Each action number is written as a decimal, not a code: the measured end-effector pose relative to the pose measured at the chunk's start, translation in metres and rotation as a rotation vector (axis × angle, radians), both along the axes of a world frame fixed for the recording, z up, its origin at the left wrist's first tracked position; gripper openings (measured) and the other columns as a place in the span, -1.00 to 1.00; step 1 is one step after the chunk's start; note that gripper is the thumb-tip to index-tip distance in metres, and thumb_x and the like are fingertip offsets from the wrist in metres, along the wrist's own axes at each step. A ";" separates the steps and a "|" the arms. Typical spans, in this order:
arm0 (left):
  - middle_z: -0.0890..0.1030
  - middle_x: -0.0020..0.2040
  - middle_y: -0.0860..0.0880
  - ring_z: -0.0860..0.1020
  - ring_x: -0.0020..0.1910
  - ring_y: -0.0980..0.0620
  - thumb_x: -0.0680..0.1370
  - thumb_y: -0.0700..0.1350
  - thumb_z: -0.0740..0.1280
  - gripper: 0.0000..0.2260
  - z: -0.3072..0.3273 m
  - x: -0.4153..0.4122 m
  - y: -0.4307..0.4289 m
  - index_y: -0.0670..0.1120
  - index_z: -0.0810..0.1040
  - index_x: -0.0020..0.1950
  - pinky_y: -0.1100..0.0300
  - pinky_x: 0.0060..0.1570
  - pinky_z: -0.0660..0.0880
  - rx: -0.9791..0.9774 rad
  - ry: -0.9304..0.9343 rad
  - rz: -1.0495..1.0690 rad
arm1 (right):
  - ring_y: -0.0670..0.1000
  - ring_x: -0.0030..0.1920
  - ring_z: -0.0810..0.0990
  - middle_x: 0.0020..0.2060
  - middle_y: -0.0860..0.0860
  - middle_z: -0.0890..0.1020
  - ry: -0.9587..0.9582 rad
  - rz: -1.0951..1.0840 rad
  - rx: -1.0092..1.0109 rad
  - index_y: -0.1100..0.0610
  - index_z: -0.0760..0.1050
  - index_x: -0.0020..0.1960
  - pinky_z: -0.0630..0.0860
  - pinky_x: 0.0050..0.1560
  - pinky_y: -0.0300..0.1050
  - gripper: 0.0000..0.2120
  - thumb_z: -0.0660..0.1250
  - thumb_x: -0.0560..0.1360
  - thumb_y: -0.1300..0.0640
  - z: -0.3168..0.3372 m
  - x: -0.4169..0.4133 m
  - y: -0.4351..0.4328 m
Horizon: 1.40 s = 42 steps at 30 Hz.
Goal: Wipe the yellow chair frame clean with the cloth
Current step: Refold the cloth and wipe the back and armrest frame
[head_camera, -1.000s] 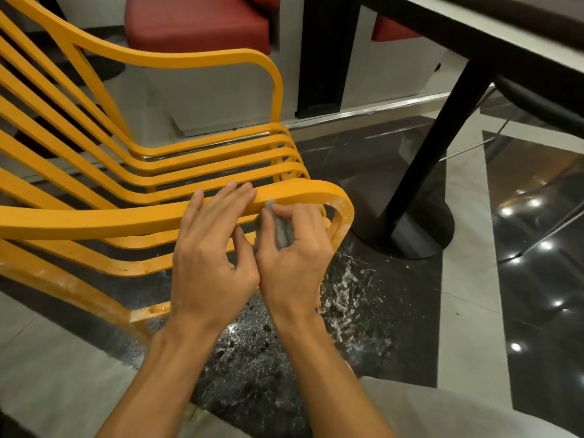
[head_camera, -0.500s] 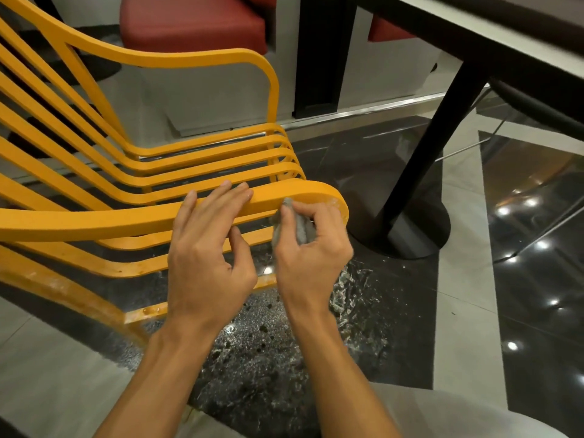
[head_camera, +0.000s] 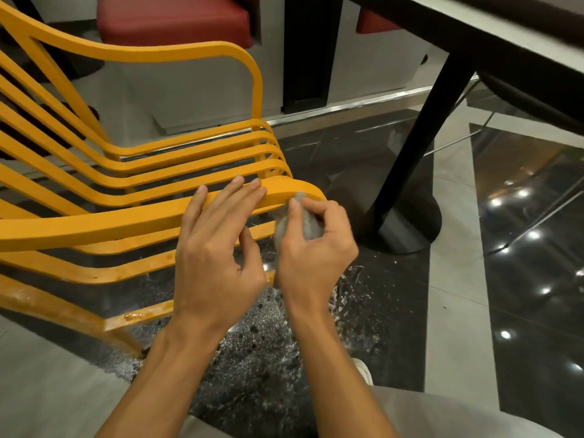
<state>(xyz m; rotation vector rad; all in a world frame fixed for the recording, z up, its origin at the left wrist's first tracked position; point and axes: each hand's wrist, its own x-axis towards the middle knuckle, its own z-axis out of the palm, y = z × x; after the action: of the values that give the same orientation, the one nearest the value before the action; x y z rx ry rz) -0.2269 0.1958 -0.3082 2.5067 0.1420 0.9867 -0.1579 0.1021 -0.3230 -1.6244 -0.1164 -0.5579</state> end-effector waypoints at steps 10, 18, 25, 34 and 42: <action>0.56 0.48 -0.04 0.42 0.57 0.01 0.56 -0.34 0.30 -0.52 0.000 0.001 -0.003 -0.18 0.54 0.49 -0.21 0.63 0.20 -0.031 -0.015 0.008 | -0.07 -0.09 0.65 -0.13 0.00 0.67 0.083 -0.004 0.059 0.16 0.64 -0.04 0.60 -0.08 -0.21 -0.93 0.50 0.56 0.17 -0.003 0.004 -0.005; 0.57 0.47 -0.04 0.43 0.57 0.03 0.58 -0.33 0.29 -0.54 0.002 -0.002 0.003 -0.18 0.54 0.50 -0.17 0.62 0.25 -0.074 -0.005 0.006 | -0.07 -0.13 0.64 -0.17 -0.01 0.66 0.122 -0.069 0.061 0.14 0.64 -0.09 0.55 -0.14 -0.28 -0.92 0.51 0.54 0.15 -0.007 0.016 -0.017; 0.57 0.47 0.00 0.42 0.57 0.09 0.58 -0.34 0.31 -0.53 0.007 -0.003 0.001 -0.15 0.55 0.50 -0.12 0.63 0.25 -0.096 0.023 0.012 | -0.07 -0.09 0.62 -0.12 0.02 0.64 -0.058 0.085 -0.071 0.21 0.64 -0.04 0.50 -0.07 -0.33 -0.94 0.50 0.56 0.23 0.002 0.001 -0.002; 0.57 0.47 -0.01 0.42 0.57 0.06 0.57 -0.42 0.36 -0.50 0.005 -0.003 -0.001 -0.16 0.55 0.50 -0.09 0.65 0.21 -0.129 0.020 0.022 | -0.09 -0.17 0.62 -0.21 -0.03 0.65 0.140 -0.086 0.026 0.12 0.61 -0.13 0.46 -0.16 -0.38 -0.89 0.50 0.54 0.15 -0.009 0.016 -0.013; 0.60 0.44 -0.03 0.45 0.55 0.05 0.57 -0.43 0.33 -0.52 0.004 -0.002 -0.003 -0.17 0.57 0.48 -0.10 0.63 0.25 -0.176 -0.008 0.034 | -0.02 -0.14 0.58 -0.18 0.00 0.60 -0.066 0.053 -0.119 0.19 0.59 -0.11 0.51 -0.10 -0.19 -0.90 0.48 0.55 0.23 0.005 -0.004 0.008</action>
<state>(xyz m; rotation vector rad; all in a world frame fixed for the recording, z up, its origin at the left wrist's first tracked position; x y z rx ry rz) -0.2286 0.1932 -0.3038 2.3465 0.2587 0.9542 -0.1619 0.1097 -0.3183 -1.7136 -0.2447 -0.5729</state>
